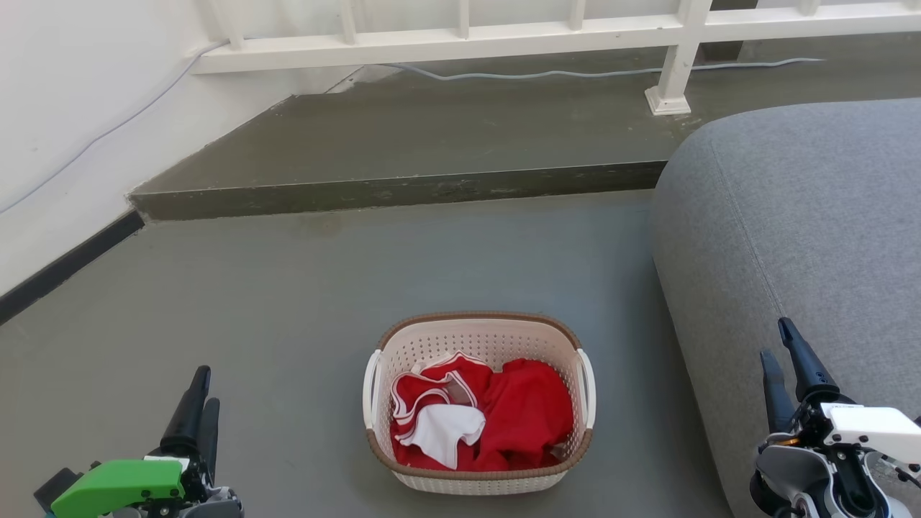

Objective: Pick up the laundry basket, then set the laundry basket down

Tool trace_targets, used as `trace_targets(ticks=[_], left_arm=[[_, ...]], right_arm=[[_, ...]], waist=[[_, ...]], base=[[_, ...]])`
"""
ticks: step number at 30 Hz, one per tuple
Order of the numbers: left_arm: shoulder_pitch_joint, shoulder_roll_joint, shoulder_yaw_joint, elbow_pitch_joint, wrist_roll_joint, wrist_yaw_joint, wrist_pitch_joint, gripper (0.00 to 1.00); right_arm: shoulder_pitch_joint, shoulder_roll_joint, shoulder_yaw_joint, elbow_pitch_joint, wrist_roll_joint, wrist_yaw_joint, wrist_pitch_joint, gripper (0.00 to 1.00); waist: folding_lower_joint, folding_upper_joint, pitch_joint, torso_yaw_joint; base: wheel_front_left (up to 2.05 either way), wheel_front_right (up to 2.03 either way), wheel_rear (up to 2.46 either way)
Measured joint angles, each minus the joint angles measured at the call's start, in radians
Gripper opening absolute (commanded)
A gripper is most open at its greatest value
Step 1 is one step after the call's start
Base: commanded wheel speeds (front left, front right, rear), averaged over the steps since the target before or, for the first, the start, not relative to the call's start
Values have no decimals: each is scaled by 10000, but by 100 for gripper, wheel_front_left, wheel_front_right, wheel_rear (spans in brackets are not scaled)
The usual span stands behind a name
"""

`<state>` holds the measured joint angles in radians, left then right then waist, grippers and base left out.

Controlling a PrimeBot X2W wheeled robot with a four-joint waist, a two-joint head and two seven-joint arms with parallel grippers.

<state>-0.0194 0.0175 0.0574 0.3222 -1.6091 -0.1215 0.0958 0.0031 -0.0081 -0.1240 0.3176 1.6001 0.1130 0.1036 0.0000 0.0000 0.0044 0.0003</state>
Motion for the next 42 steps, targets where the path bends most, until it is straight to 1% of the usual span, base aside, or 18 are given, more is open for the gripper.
trace_targets(ticks=[7,12,19,24,30,33,40,42], left_arm=[[-8,2,-201,-134,48,0,-190,100],[-14,4,-303,-219,194,0,-401,100],[-72,54,-637,-466,830,-2,-721,100],[-193,324,-934,-571,1494,-2,-963,100],[-255,454,-1264,-673,2370,-2,-1172,100],[-290,694,-1434,-677,3016,-2,-1298,100],[-477,702,-1572,-769,4236,-2,-1523,100],[-484,702,-1595,-794,4663,-2,-1601,100]], right_arm=[[-6,-6,159,-251,-128,0,-234,100],[-19,-59,378,-397,-468,0,-420,100],[-132,-215,704,-656,-961,0,-773,100],[-154,-316,970,-836,-1429,0,-957,100],[-167,-598,1298,-913,-2194,0,-1216,100],[-179,-631,1438,-949,-2564,0,-1308,100],[-293,-945,1795,-974,-3628,4,-1572,100],[-364,-947,1883,-976,-3858,8,-1649,100]], waist=[[0,0,15,0],[0,0,22,-6],[0,0,26,-24],[0,0,29,-35],[0,0,38,-37],[0,0,45,-33],[0,0,54,-13],[0,0,53,-8]], base=[[0,0,0],[0,0,0],[0,0,0],[0,0,0],[0,0,0],[0,0,0],[0,0,0],[0,0,0]])
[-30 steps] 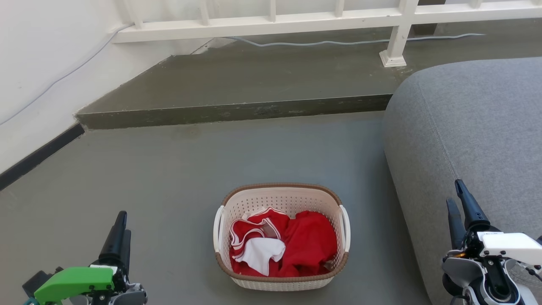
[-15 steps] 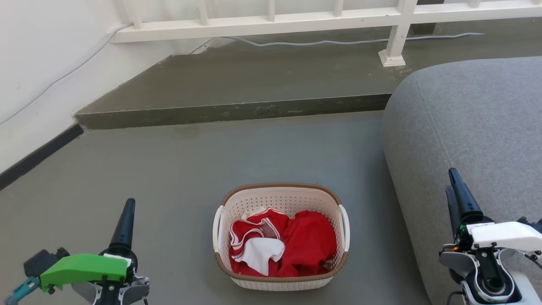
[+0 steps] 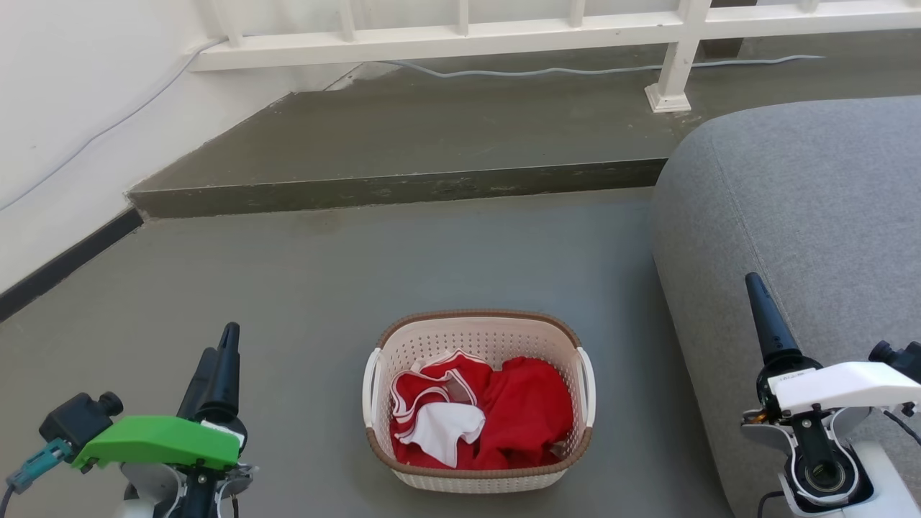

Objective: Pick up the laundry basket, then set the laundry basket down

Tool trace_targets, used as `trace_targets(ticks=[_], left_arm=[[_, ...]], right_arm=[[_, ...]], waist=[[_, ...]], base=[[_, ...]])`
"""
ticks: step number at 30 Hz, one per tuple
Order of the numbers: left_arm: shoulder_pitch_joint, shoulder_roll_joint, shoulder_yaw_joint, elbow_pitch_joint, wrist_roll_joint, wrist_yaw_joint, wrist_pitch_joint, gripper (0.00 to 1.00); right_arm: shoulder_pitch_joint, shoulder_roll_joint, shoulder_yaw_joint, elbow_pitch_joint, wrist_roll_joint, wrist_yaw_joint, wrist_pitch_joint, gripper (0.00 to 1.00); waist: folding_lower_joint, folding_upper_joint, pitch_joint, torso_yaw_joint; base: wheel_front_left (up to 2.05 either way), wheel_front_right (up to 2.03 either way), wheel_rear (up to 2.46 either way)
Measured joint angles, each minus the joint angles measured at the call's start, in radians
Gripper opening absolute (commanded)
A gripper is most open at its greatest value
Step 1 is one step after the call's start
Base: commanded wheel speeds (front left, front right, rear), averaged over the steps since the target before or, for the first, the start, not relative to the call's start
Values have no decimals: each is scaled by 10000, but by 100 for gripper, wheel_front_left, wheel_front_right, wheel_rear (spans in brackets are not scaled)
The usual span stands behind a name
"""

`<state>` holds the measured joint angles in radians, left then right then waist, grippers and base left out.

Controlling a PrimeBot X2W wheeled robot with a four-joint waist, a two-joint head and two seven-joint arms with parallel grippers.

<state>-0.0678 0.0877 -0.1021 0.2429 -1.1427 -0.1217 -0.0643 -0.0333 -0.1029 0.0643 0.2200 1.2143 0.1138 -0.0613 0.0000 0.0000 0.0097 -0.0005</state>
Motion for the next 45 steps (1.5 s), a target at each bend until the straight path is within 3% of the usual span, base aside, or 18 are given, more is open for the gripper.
trace_targets(ticks=[10,17,35,45], left_arm=[[-186,48,-328,-270,2186,25,-341,100],[-190,211,-633,-347,3678,173,-564,100],[-360,-23,-947,-673,6424,337,-1231,100],[-368,-38,-1120,-805,7680,336,-1570,100]], right_arm=[[-85,-268,184,-40,-1893,-33,-334,100],[-215,-316,487,-102,-3225,-360,-543,100],[-313,-299,1022,-270,-5929,-713,-1258,100],[-426,-299,1179,-343,-7185,-729,-1546,100]], waist=[[0,0,-8,1],[0,0,7,-15],[0,0,94,-33],[0,0,114,-23]], base=[[0,0,0],[0,0,0],[0,0,0],[0,0,0]])
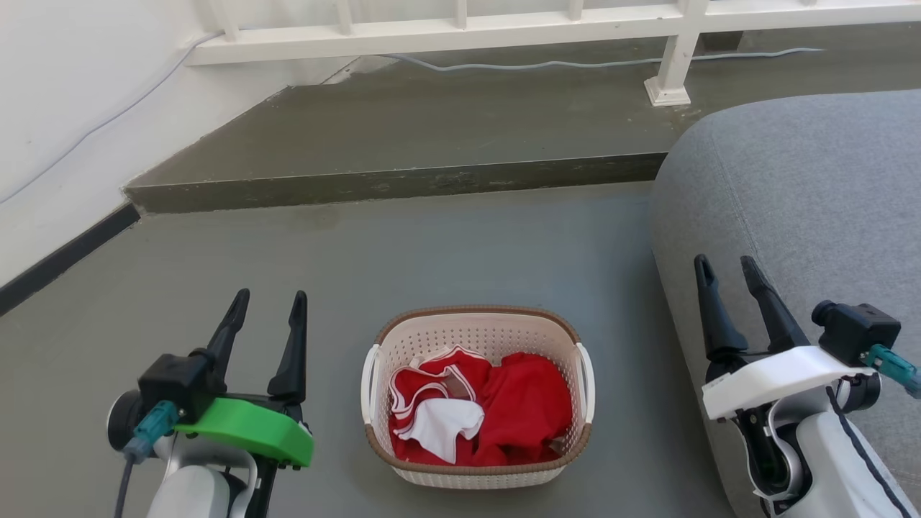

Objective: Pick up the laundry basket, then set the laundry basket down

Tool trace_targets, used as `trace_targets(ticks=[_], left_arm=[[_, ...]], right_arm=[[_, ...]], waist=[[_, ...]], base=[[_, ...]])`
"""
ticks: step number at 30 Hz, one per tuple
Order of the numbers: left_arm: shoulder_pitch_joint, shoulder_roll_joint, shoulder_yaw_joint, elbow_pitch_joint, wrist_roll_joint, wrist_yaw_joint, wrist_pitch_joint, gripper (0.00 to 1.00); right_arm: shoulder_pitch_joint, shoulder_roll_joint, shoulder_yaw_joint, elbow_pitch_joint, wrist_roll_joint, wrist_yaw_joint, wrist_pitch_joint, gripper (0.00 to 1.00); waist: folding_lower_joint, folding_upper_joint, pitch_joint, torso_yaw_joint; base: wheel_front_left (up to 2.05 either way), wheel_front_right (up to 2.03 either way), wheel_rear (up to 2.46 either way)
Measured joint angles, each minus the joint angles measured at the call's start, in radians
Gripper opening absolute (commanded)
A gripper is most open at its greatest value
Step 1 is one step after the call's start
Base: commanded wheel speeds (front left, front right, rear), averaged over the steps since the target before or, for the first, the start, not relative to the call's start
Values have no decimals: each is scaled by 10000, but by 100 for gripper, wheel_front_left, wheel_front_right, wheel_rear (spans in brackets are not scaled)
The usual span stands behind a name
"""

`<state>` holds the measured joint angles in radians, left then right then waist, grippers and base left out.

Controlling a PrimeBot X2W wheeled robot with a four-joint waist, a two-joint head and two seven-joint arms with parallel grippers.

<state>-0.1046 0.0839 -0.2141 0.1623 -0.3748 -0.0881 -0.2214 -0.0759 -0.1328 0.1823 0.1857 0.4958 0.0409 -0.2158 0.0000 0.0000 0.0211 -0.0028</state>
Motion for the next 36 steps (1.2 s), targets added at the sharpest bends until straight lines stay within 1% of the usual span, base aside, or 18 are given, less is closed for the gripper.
trace_targets(ticks=[7,10,13,24,36], left_arm=[[-137,-21,-96,-107,1009,-6,-221,100],[-209,-33,-107,-140,1262,-10,-305,100],[-209,-44,-94,-140,1289,-84,-305,100],[-209,-117,90,-140,1344,-134,-305,100],[-220,-180,251,-178,1342,-217,-305,100]], right_arm=[[-32,12,169,-40,-899,-2,-257,100],[-43,27,186,-56,-1208,0,-345,100],[-82,52,174,-56,-1271,0,-345,100],[-152,132,40,-35,-1360,19,-347,100],[-177,251,-150,36,-1448,29,-347,100]], waist=[[0,0,19,4],[0,0,32,0],[0,0,42,-8],[0,0,128,-42],[0,0,692,-154]], base=[[0,0,0],[0,0,0],[0,0,0],[0,0,0],[0,0,0]])
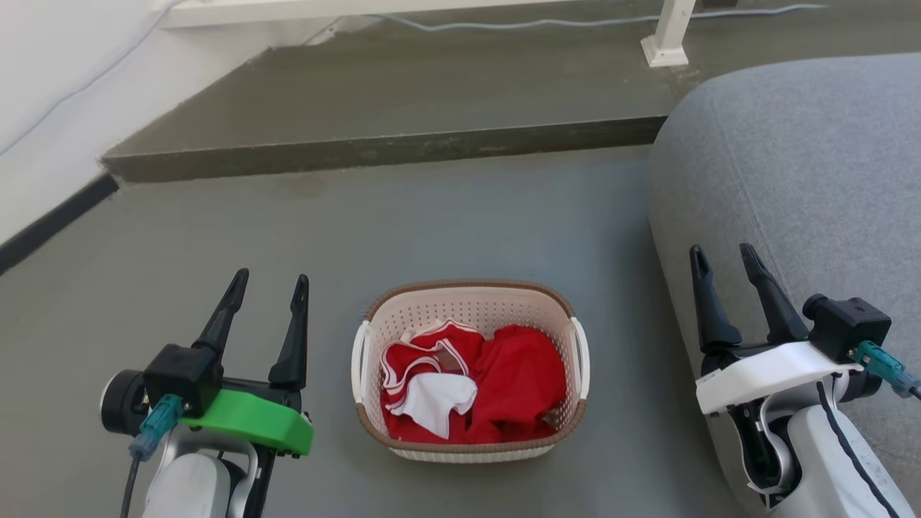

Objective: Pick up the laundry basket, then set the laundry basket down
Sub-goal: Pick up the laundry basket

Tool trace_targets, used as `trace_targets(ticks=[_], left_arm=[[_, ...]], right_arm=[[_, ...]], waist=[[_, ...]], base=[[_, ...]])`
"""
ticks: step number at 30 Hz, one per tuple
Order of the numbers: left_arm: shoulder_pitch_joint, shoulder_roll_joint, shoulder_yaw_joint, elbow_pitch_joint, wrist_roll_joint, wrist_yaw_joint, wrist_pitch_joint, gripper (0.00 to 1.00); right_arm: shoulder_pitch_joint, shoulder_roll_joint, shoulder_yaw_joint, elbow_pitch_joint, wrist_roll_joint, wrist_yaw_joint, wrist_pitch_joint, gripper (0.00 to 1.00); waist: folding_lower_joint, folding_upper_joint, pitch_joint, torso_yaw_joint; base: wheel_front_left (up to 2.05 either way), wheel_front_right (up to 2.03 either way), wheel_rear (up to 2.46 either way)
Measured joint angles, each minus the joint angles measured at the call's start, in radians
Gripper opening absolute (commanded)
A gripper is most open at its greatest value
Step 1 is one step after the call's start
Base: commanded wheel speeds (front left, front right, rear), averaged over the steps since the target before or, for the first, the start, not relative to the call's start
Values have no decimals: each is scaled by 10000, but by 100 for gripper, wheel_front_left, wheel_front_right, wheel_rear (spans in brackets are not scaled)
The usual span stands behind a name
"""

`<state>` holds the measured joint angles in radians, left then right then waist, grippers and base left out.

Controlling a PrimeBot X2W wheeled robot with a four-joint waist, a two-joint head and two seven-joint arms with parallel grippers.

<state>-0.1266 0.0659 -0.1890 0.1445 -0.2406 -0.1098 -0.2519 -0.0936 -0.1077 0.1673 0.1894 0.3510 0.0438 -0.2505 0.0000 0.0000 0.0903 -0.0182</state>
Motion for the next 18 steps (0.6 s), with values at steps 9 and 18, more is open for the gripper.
trace_targets(ticks=[9,18], left_arm=[[-247,-96,105,-4,-29,-52,0,100],[-914,-104,234,10,-105,-102,0,100]], right_arm=[[-78,109,-150,79,-6,-2,0,100],[-741,236,-234,165,0,0,0,100]], waist=[[0,0,768,-117],[0,0,1855,-227]], base=[[0,0,0],[0,0,0]])
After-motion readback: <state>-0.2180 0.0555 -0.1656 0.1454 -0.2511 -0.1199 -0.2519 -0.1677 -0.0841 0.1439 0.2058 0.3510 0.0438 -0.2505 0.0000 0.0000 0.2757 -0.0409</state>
